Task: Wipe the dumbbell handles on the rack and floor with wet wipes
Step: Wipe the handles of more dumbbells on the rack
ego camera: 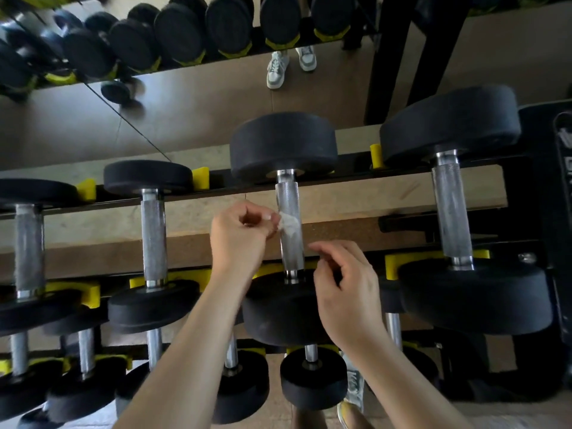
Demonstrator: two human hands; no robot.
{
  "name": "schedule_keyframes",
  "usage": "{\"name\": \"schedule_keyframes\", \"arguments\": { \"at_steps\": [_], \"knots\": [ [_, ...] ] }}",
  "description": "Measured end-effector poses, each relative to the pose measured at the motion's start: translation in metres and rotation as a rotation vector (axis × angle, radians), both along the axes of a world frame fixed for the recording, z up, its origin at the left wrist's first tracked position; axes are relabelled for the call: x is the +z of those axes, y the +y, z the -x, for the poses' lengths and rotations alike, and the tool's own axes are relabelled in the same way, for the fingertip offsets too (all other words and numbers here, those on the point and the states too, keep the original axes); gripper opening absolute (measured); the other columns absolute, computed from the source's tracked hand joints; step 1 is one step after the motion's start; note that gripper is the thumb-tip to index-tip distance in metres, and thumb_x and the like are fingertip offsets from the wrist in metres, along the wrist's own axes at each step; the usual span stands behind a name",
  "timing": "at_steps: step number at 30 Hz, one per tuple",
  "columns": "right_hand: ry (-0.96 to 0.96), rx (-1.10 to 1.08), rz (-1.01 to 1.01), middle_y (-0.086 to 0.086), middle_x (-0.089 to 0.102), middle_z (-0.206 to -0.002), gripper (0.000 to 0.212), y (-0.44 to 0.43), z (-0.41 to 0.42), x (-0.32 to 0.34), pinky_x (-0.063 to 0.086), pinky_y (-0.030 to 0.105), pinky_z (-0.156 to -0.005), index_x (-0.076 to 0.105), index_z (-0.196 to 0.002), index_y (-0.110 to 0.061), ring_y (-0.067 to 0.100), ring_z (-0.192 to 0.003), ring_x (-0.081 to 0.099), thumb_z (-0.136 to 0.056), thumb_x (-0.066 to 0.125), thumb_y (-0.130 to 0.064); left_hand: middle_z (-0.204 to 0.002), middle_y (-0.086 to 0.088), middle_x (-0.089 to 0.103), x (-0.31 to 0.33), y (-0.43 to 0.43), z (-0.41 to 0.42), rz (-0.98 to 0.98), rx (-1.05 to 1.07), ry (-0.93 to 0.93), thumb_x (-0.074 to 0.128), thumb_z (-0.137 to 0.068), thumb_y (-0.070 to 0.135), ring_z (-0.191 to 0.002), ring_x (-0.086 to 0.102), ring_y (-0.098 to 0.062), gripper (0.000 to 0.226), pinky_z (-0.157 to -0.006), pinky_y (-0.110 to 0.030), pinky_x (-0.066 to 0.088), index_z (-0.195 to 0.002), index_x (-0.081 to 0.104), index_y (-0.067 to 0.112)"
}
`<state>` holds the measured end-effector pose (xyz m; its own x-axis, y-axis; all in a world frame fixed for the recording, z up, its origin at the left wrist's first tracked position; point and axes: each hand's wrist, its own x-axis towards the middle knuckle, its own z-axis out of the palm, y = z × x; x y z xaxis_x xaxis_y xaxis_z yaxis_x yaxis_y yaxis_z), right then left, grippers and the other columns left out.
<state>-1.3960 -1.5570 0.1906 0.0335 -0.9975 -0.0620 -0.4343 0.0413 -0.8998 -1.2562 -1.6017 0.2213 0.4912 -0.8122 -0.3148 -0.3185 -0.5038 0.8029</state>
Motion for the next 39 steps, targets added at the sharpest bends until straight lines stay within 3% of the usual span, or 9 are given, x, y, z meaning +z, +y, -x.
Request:
{"name": "schedule_keyframes", "arguments": {
  "at_steps": [3,6,12,14,18,23,28,34,39],
  "knots": [
    [-0.046,0.007,-0.044,-0.013,0.059,-0.105,0.025,-0.003,0.002,0.001,0.047,0.011,-0.084,0.065,-0.114,-0.018,-0.003,-0.098,0.056,-0.090,0.059,-0.013,-0.068,0.012,0.066,0.006,0.019,-0.004,-0.074,-0.320,-0.195,0.077,-0.079,0.015,-0.069,0.061,0.007,0.015,-0.063,-0.013,0.047,-0.071,0.067,0.024],
    [-0.065,0.039,-0.084,-0.017,0.057,-0.105,0.036,-0.007,0.000,0.005,0.047,0.012,-0.084,0.061,-0.116,-0.026,-0.003,-0.098,0.055,-0.082,0.058,-0.036,-0.074,0.015,0.065,0.008,0.012,0.004,0.094,-0.382,-0.355,0.074,-0.081,0.017,-0.074,0.060,0.004,0.009,-0.066,-0.009,0.046,-0.076,0.071,0.024],
    [-0.053,0.030,-0.119,-0.017,0.059,-0.099,0.030,-0.022,-0.002,0.006,0.050,0.015,-0.081,0.056,-0.113,-0.031,-0.003,-0.090,0.057,-0.089,0.065,-0.016,-0.075,0.001,0.063,-0.005,-0.017,0.006,0.490,-0.521,-0.785,0.071,-0.083,0.011,-0.062,0.055,-0.008,0.005,-0.053,-0.014,0.041,-0.078,0.069,0.010],
    [-0.082,0.030,-0.167,-0.015,0.060,-0.100,0.034,-0.032,-0.001,0.007,0.051,0.016,-0.082,0.056,-0.121,-0.026,-0.004,-0.089,0.058,-0.090,0.064,-0.016,-0.074,0.003,0.064,-0.002,-0.023,0.005,0.450,-0.502,-0.766,0.073,-0.083,0.018,-0.062,0.056,-0.009,0.008,-0.052,-0.020,0.045,-0.078,0.069,0.013],
    [-0.137,0.095,-0.076,-0.017,0.060,-0.099,0.035,-0.058,-0.007,0.017,0.048,0.008,-0.076,0.057,-0.115,-0.026,-0.004,-0.088,0.059,-0.084,0.071,-0.020,-0.080,0.013,0.061,0.009,-0.029,0.005,0.323,-0.498,-0.621,0.073,-0.083,0.021,-0.066,0.050,0.006,0.005,-0.065,-0.001,0.036,-0.086,0.077,0.019],
    [-0.010,0.090,0.080,-0.020,0.056,-0.092,0.030,-0.071,-0.015,0.009,0.040,-0.001,-0.072,0.066,-0.110,-0.022,-0.015,-0.076,0.052,-0.082,0.074,-0.016,-0.099,0.022,0.055,0.019,-0.018,0.001,0.096,-0.626,-0.437,0.061,-0.092,0.010,-0.088,0.052,0.002,0.027,-0.077,0.003,0.035,-0.108,0.073,0.028],
    [-0.301,-0.163,-0.125,-0.012,0.071,-0.085,0.013,-0.092,-0.027,0.004,0.051,0.013,-0.070,0.073,-0.090,-0.022,-0.001,-0.079,0.065,-0.086,0.069,-0.011,-0.105,0.019,0.061,0.022,0.002,-0.006,0.119,-0.500,-0.340,0.061,-0.091,0.012,-0.093,0.058,0.010,0.033,-0.078,-0.004,0.045,-0.119,0.064,0.029],
    [-0.085,-0.040,-0.225,-0.018,0.066,-0.076,0.011,-0.073,-0.010,0.007,0.045,0.007,-0.062,0.071,-0.078,-0.026,-0.009,-0.074,0.060,-0.084,0.072,-0.017,-0.096,0.014,0.053,0.004,0.058,0.031,0.073,-0.369,-0.498,0.053,-0.089,0.041,-0.088,0.053,-0.006,0.025,-0.073,-0.023,0.049,-0.102,0.068,0.026],
    [-0.032,-0.007,-0.128,-0.016,0.068,-0.081,0.008,-0.076,-0.012,0.014,0.043,0.003,-0.065,0.074,-0.089,-0.022,-0.008,-0.074,0.061,-0.085,0.071,-0.015,-0.091,0.013,0.051,-0.007,0.070,0.044,0.134,-0.291,-0.582,0.044,-0.085,0.035,-0.085,0.046,-0.005,0.023,-0.066,-0.027,0.046,-0.093,0.064,0.025]
  ]
}}
